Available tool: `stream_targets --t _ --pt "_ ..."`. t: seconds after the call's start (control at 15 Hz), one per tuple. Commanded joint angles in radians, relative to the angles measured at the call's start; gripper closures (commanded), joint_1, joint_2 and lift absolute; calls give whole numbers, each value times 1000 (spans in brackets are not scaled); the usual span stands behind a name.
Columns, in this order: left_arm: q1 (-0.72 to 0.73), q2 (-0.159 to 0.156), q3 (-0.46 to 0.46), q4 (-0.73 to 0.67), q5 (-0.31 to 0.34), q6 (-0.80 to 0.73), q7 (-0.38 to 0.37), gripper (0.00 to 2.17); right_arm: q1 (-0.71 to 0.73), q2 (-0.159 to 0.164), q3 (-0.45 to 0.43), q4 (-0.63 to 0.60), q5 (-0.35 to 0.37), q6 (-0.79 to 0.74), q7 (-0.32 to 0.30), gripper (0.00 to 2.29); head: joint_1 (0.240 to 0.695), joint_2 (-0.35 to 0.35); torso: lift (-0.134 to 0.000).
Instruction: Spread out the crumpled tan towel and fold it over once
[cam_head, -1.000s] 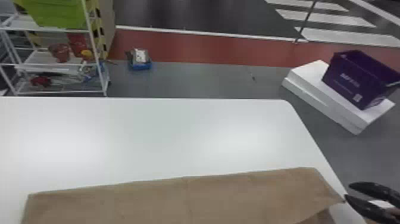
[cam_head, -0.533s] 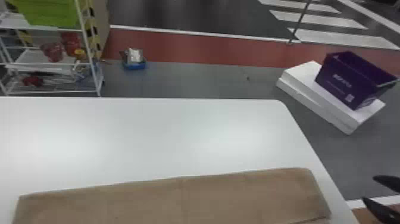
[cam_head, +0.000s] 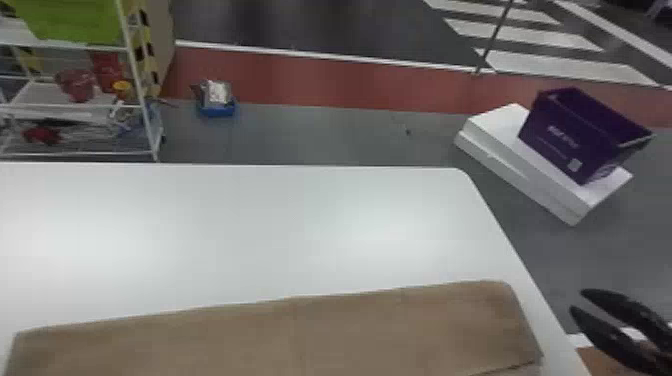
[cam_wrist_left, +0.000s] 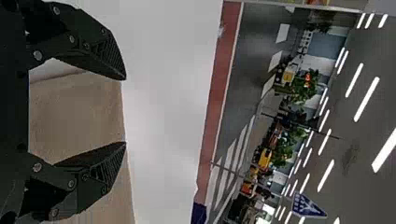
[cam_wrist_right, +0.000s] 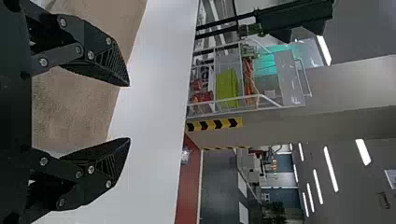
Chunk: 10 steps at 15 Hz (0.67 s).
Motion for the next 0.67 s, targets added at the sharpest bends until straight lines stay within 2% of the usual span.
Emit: stream_targets --t 0.0,0.13,0.2,0.27,0.4,0.6 --pt "22 -5 -113 -46 -42 109 11 822 -18 37 11 8 0 -33 5 569 695 -272 -124" --pt "34 -4 -245 -46 -138 94 71 822 -52 48 12 37 -6 -48 5 502 695 -322 -124" --pt "34 1 -296 -37 -192 87 103 822 -56 50 11 46 -14 -51 5 481 695 -350 -124" --pt "31 6 -322 -26 -221 78 123 822 -56 50 11 46 -16 -54 5 481 695 -350 -124" --pt "17 10 -326 1 -257 69 140 822 -61 48 -3 49 -17 -54 5 481 695 -350 -124" --pt "15 18 -270 9 -261 63 147 822 -61 34 -28 64 -46 -61 5 417 695 -350 -124"
